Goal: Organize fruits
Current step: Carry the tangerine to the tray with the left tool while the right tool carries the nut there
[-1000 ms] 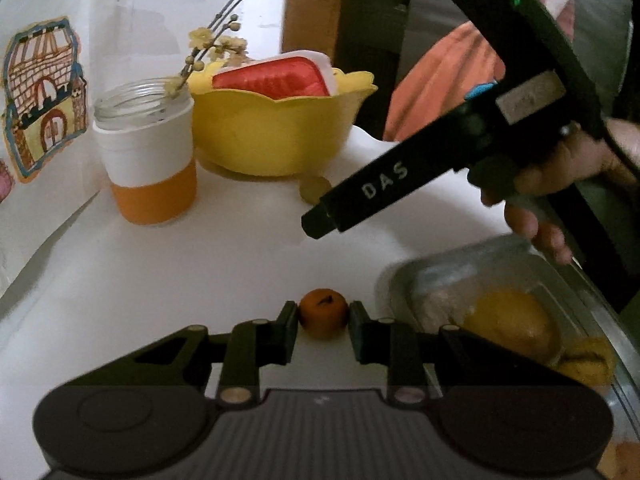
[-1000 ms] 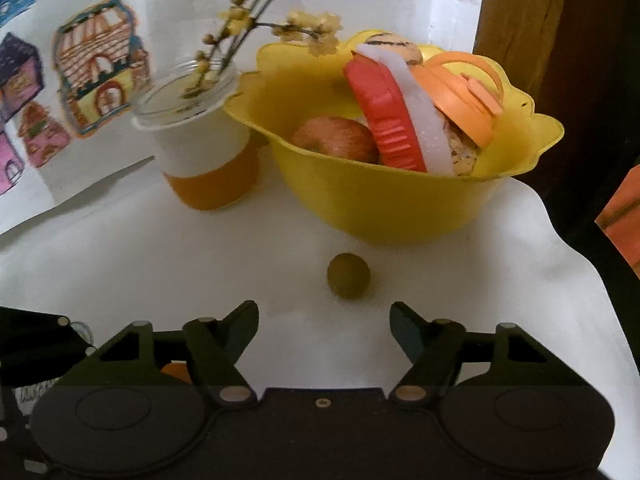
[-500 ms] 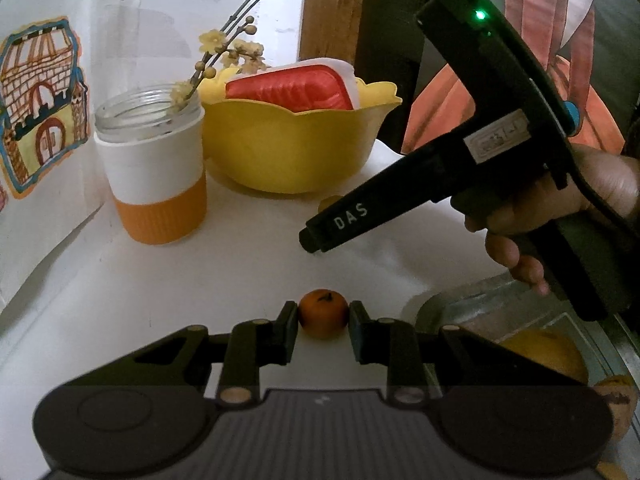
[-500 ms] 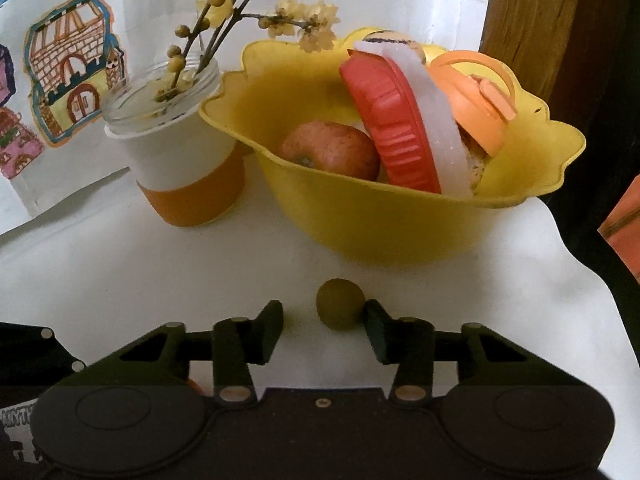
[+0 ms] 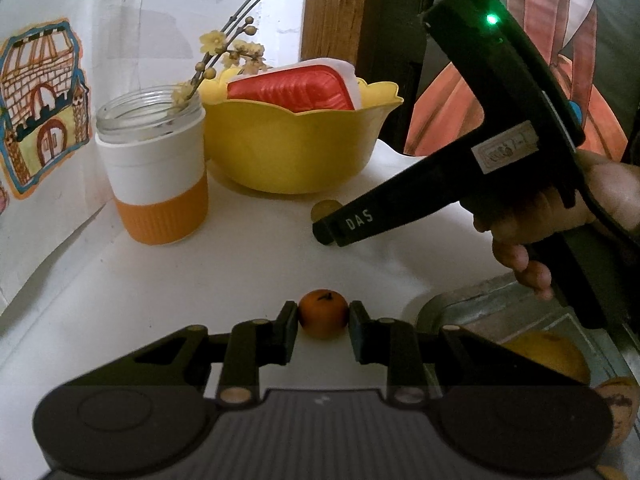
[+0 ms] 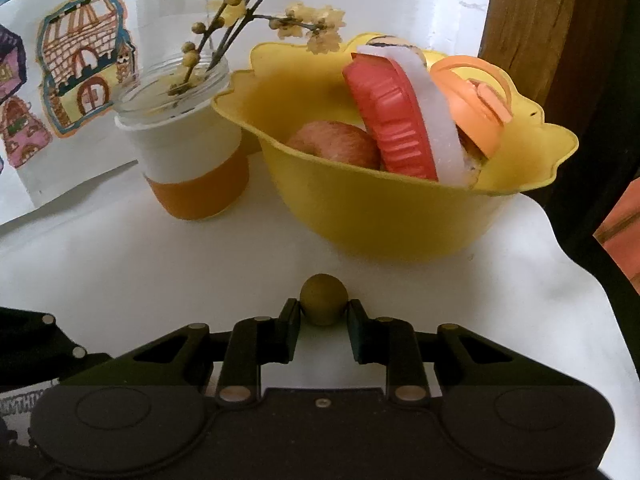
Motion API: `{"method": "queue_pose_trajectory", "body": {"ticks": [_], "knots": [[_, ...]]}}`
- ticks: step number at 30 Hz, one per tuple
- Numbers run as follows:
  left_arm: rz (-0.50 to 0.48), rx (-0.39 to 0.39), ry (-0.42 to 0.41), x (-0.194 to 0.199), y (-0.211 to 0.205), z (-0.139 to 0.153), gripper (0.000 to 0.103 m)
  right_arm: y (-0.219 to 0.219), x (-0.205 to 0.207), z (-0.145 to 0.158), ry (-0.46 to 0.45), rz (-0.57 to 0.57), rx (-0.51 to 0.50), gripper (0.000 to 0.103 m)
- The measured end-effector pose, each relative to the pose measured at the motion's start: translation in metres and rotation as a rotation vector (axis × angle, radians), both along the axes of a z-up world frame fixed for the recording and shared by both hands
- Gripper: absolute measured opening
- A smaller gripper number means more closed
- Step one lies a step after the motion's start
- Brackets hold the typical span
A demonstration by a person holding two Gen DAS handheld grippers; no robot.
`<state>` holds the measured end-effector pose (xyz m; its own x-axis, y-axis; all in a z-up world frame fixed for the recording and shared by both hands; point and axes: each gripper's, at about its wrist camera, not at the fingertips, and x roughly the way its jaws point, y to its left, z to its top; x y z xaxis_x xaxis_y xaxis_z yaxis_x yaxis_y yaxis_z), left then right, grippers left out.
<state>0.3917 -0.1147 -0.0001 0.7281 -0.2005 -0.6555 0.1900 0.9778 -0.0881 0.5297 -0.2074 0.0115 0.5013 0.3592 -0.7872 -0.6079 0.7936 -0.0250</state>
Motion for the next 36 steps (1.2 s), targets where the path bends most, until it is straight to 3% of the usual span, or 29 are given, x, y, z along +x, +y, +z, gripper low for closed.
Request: {"method": "queue_pose_trajectory", "body": {"ticks": [23, 36], "knots": [[0.001, 0.008, 0.030, -0.033, 0.008, 0.002, 0.028, -0.019, -0.078, 0.012, 0.047, 0.036, 0.081, 0.027], [0.019, -0.033, 0.040, -0.042, 0.001, 0.011, 0.028, -0.055, -0.084, 0.029, 0.018, -0.004, 0.131, 0.027]]}}
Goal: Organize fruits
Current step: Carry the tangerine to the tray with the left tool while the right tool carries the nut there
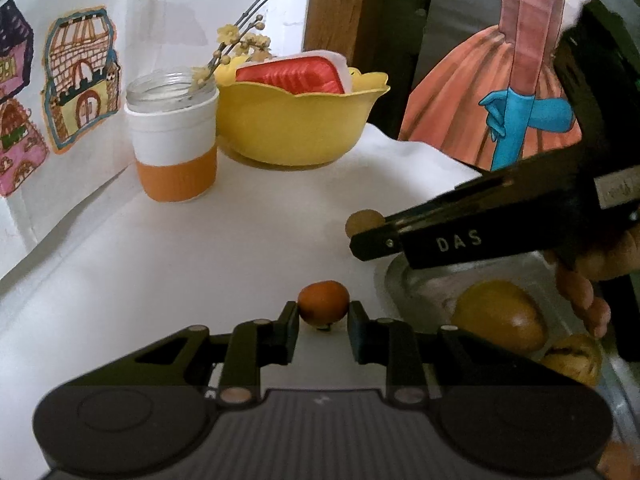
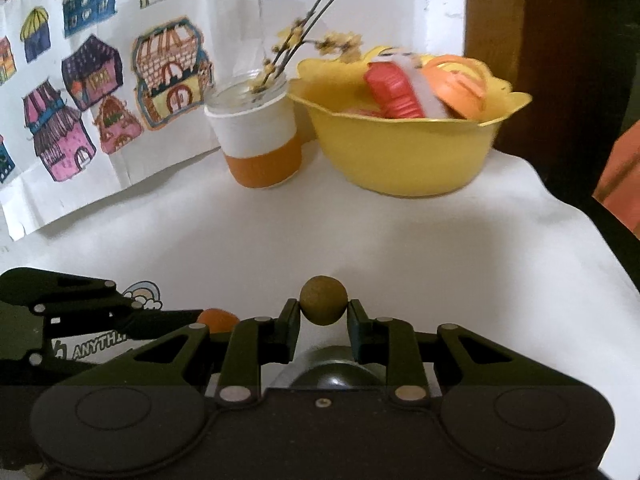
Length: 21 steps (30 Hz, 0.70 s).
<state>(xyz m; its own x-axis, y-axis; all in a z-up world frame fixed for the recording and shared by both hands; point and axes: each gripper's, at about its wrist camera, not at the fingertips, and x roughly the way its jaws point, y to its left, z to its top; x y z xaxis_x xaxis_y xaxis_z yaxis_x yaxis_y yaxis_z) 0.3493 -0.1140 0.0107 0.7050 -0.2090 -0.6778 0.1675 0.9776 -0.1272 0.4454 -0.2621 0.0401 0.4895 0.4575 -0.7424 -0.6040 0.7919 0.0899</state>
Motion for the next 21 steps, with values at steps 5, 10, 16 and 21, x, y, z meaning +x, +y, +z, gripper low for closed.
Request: {"method": "queue_pose_trajectory", "body": {"ticks": [5, 10, 16, 21], "knots": [[-0.005, -0.020, -0.021, 0.004, -0.010, 0.008, 0.028, -0.026, -0.006, 0.007, -0.017, -0.024, 0.002, 0.027], [-0.014, -0.034, -0.036, 0.008, -0.022, 0.013, 0.028, -0.049, -0.016, 0.012, -0.031, -0.043, -0.004, 0.027], [-0.048, -0.045, -0.042, 0.009, -0.038, 0.013, 0.028, -0.069, -0.027, 0.012, -0.028, -0.067, -0.003, 0.027], [-0.060, -0.048, -0.024, 0.010, -0.048, 0.010, 0.028, -0.079, -0.031, 0.005, -0.010, -0.085, -0.005, 0.027]]}}
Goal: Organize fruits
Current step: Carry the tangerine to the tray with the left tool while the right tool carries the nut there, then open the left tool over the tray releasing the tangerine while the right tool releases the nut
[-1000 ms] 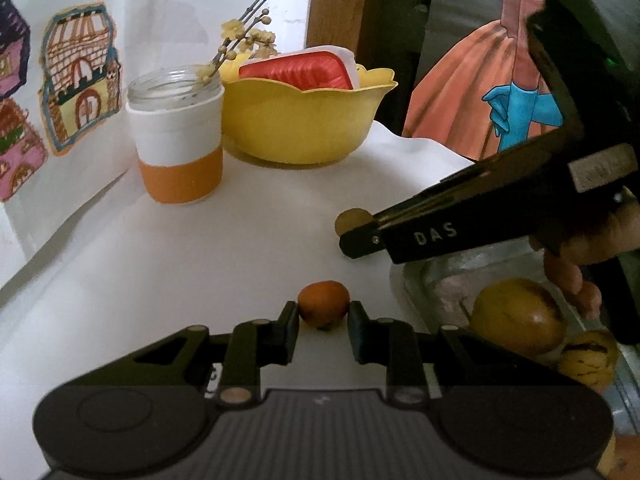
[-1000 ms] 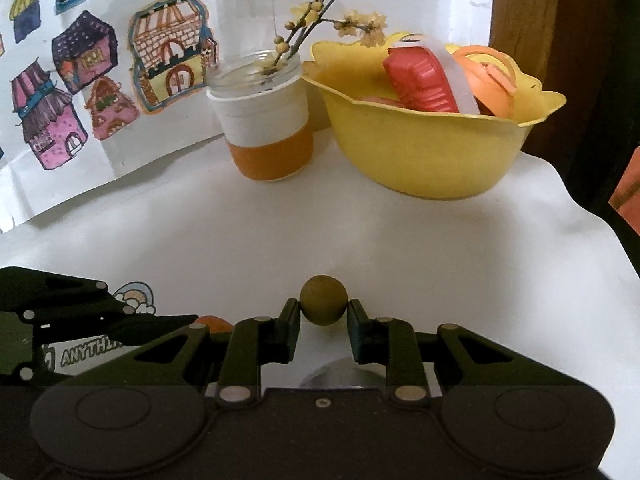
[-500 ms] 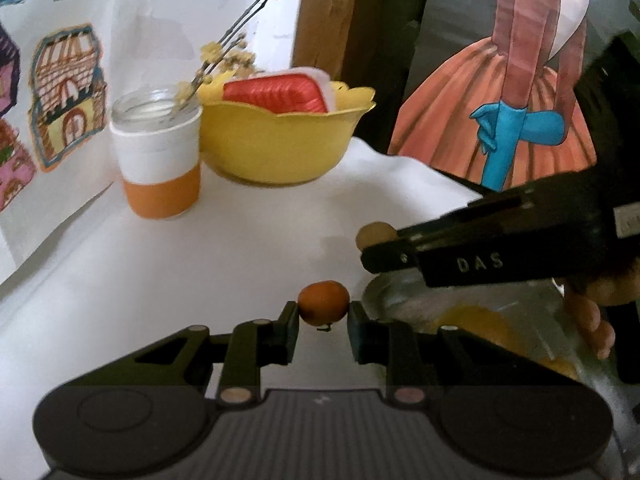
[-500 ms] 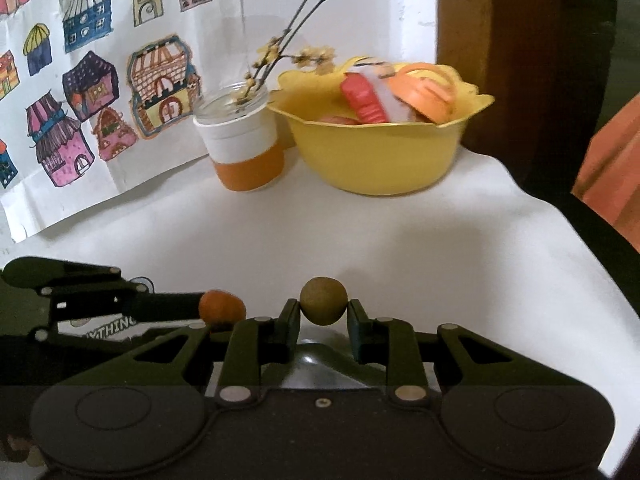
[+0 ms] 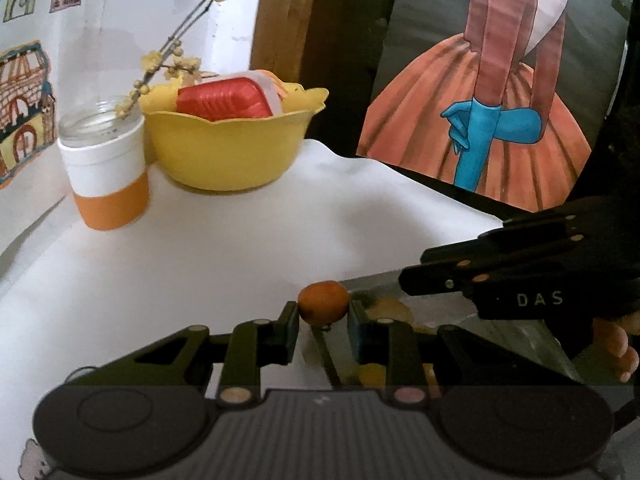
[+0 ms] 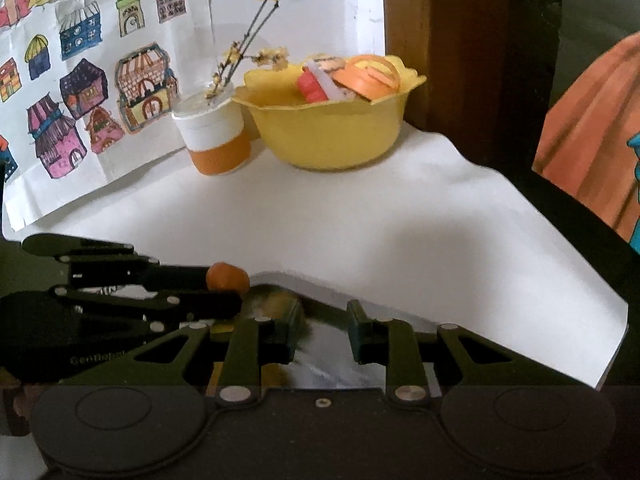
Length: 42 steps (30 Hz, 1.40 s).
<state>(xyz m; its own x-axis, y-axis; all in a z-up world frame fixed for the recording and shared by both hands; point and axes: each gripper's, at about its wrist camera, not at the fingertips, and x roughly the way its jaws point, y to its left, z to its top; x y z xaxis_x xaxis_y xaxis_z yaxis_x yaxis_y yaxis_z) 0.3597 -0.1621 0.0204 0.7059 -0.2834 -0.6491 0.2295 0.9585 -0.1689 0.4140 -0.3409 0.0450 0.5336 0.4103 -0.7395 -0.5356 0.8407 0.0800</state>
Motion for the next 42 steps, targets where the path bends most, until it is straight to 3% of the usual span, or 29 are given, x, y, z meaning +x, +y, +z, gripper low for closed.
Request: {"method": "queue_pose_trajectory", "body": {"ticks": [18, 27, 42], "knots": [[-0.002, -0.021, 0.025, 0.005, -0.003, -0.006, 0.029, -0.008, -0.007, -0.003, 0.012, -0.024, 0.021, 0.031], [0.001, -0.039, 0.034, 0.001, 0.003, -0.009, 0.029, -0.010, -0.010, 0.000, 0.009, -0.035, 0.030, 0.046], [-0.056, -0.025, 0.006, -0.031, 0.011, -0.012, 0.029, -0.010, -0.025, 0.008, 0.000, -0.034, 0.041, 0.051]]}}
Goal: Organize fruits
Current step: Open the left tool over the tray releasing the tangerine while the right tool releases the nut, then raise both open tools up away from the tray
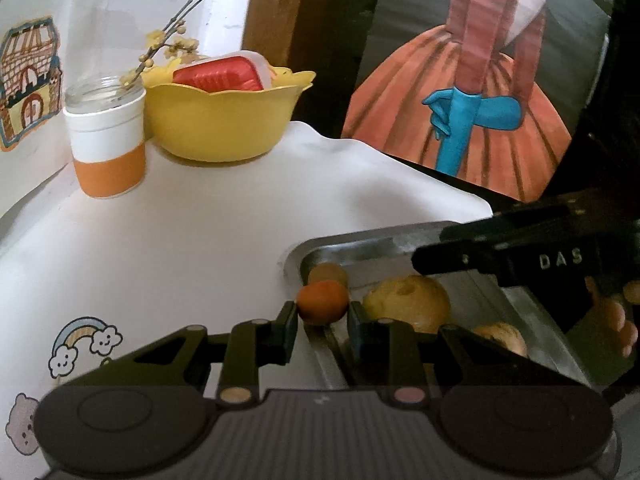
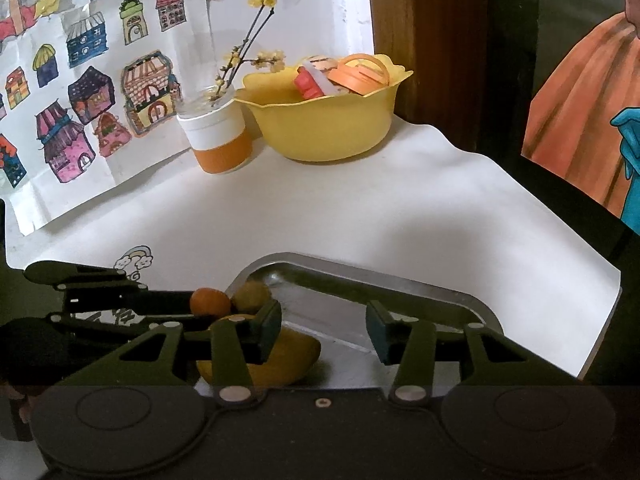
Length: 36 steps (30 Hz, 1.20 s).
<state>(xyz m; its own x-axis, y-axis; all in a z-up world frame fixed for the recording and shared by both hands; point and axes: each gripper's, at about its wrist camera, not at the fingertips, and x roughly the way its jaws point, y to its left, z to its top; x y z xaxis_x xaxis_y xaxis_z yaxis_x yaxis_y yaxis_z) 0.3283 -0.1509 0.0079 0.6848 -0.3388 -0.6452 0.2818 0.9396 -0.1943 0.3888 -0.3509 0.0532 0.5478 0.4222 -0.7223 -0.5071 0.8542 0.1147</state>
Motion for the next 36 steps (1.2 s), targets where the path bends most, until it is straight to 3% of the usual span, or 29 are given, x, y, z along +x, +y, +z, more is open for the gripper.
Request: {"method": "queue_pose_trajectory", "body": {"ticks": [6, 15, 19, 23, 36], "knots": [[-0.052, -0.001, 0.003, -0.010, -0.003, 0.000, 0.029, -0.001, -0.009, 0.003, -0.003, -0.006, 0.007, 0.057], [-0.093, 0.007, 0.003, -0.026, -0.010, 0.002, 0.029, -0.007, -0.029, 0.012, -0.024, -0.044, 0.017, 0.079], [-0.074, 0.001, -0.005, -0.031, -0.007, 0.007, 0.040, -0.011, -0.039, 0.017, -0.042, -0.066, 0.023, 0.084], [-0.042, -0.002, -0.031, -0.040, -0.003, 0.014, 0.060, -0.012, -0.048, 0.021, -0.048, -0.075, 0.026, 0.087], [0.057, 0.001, -0.103, -0.071, 0.016, 0.042, 0.091, -0.013, -0.088, 0.051, -0.119, -0.090, 0.021, 0.101]]}}
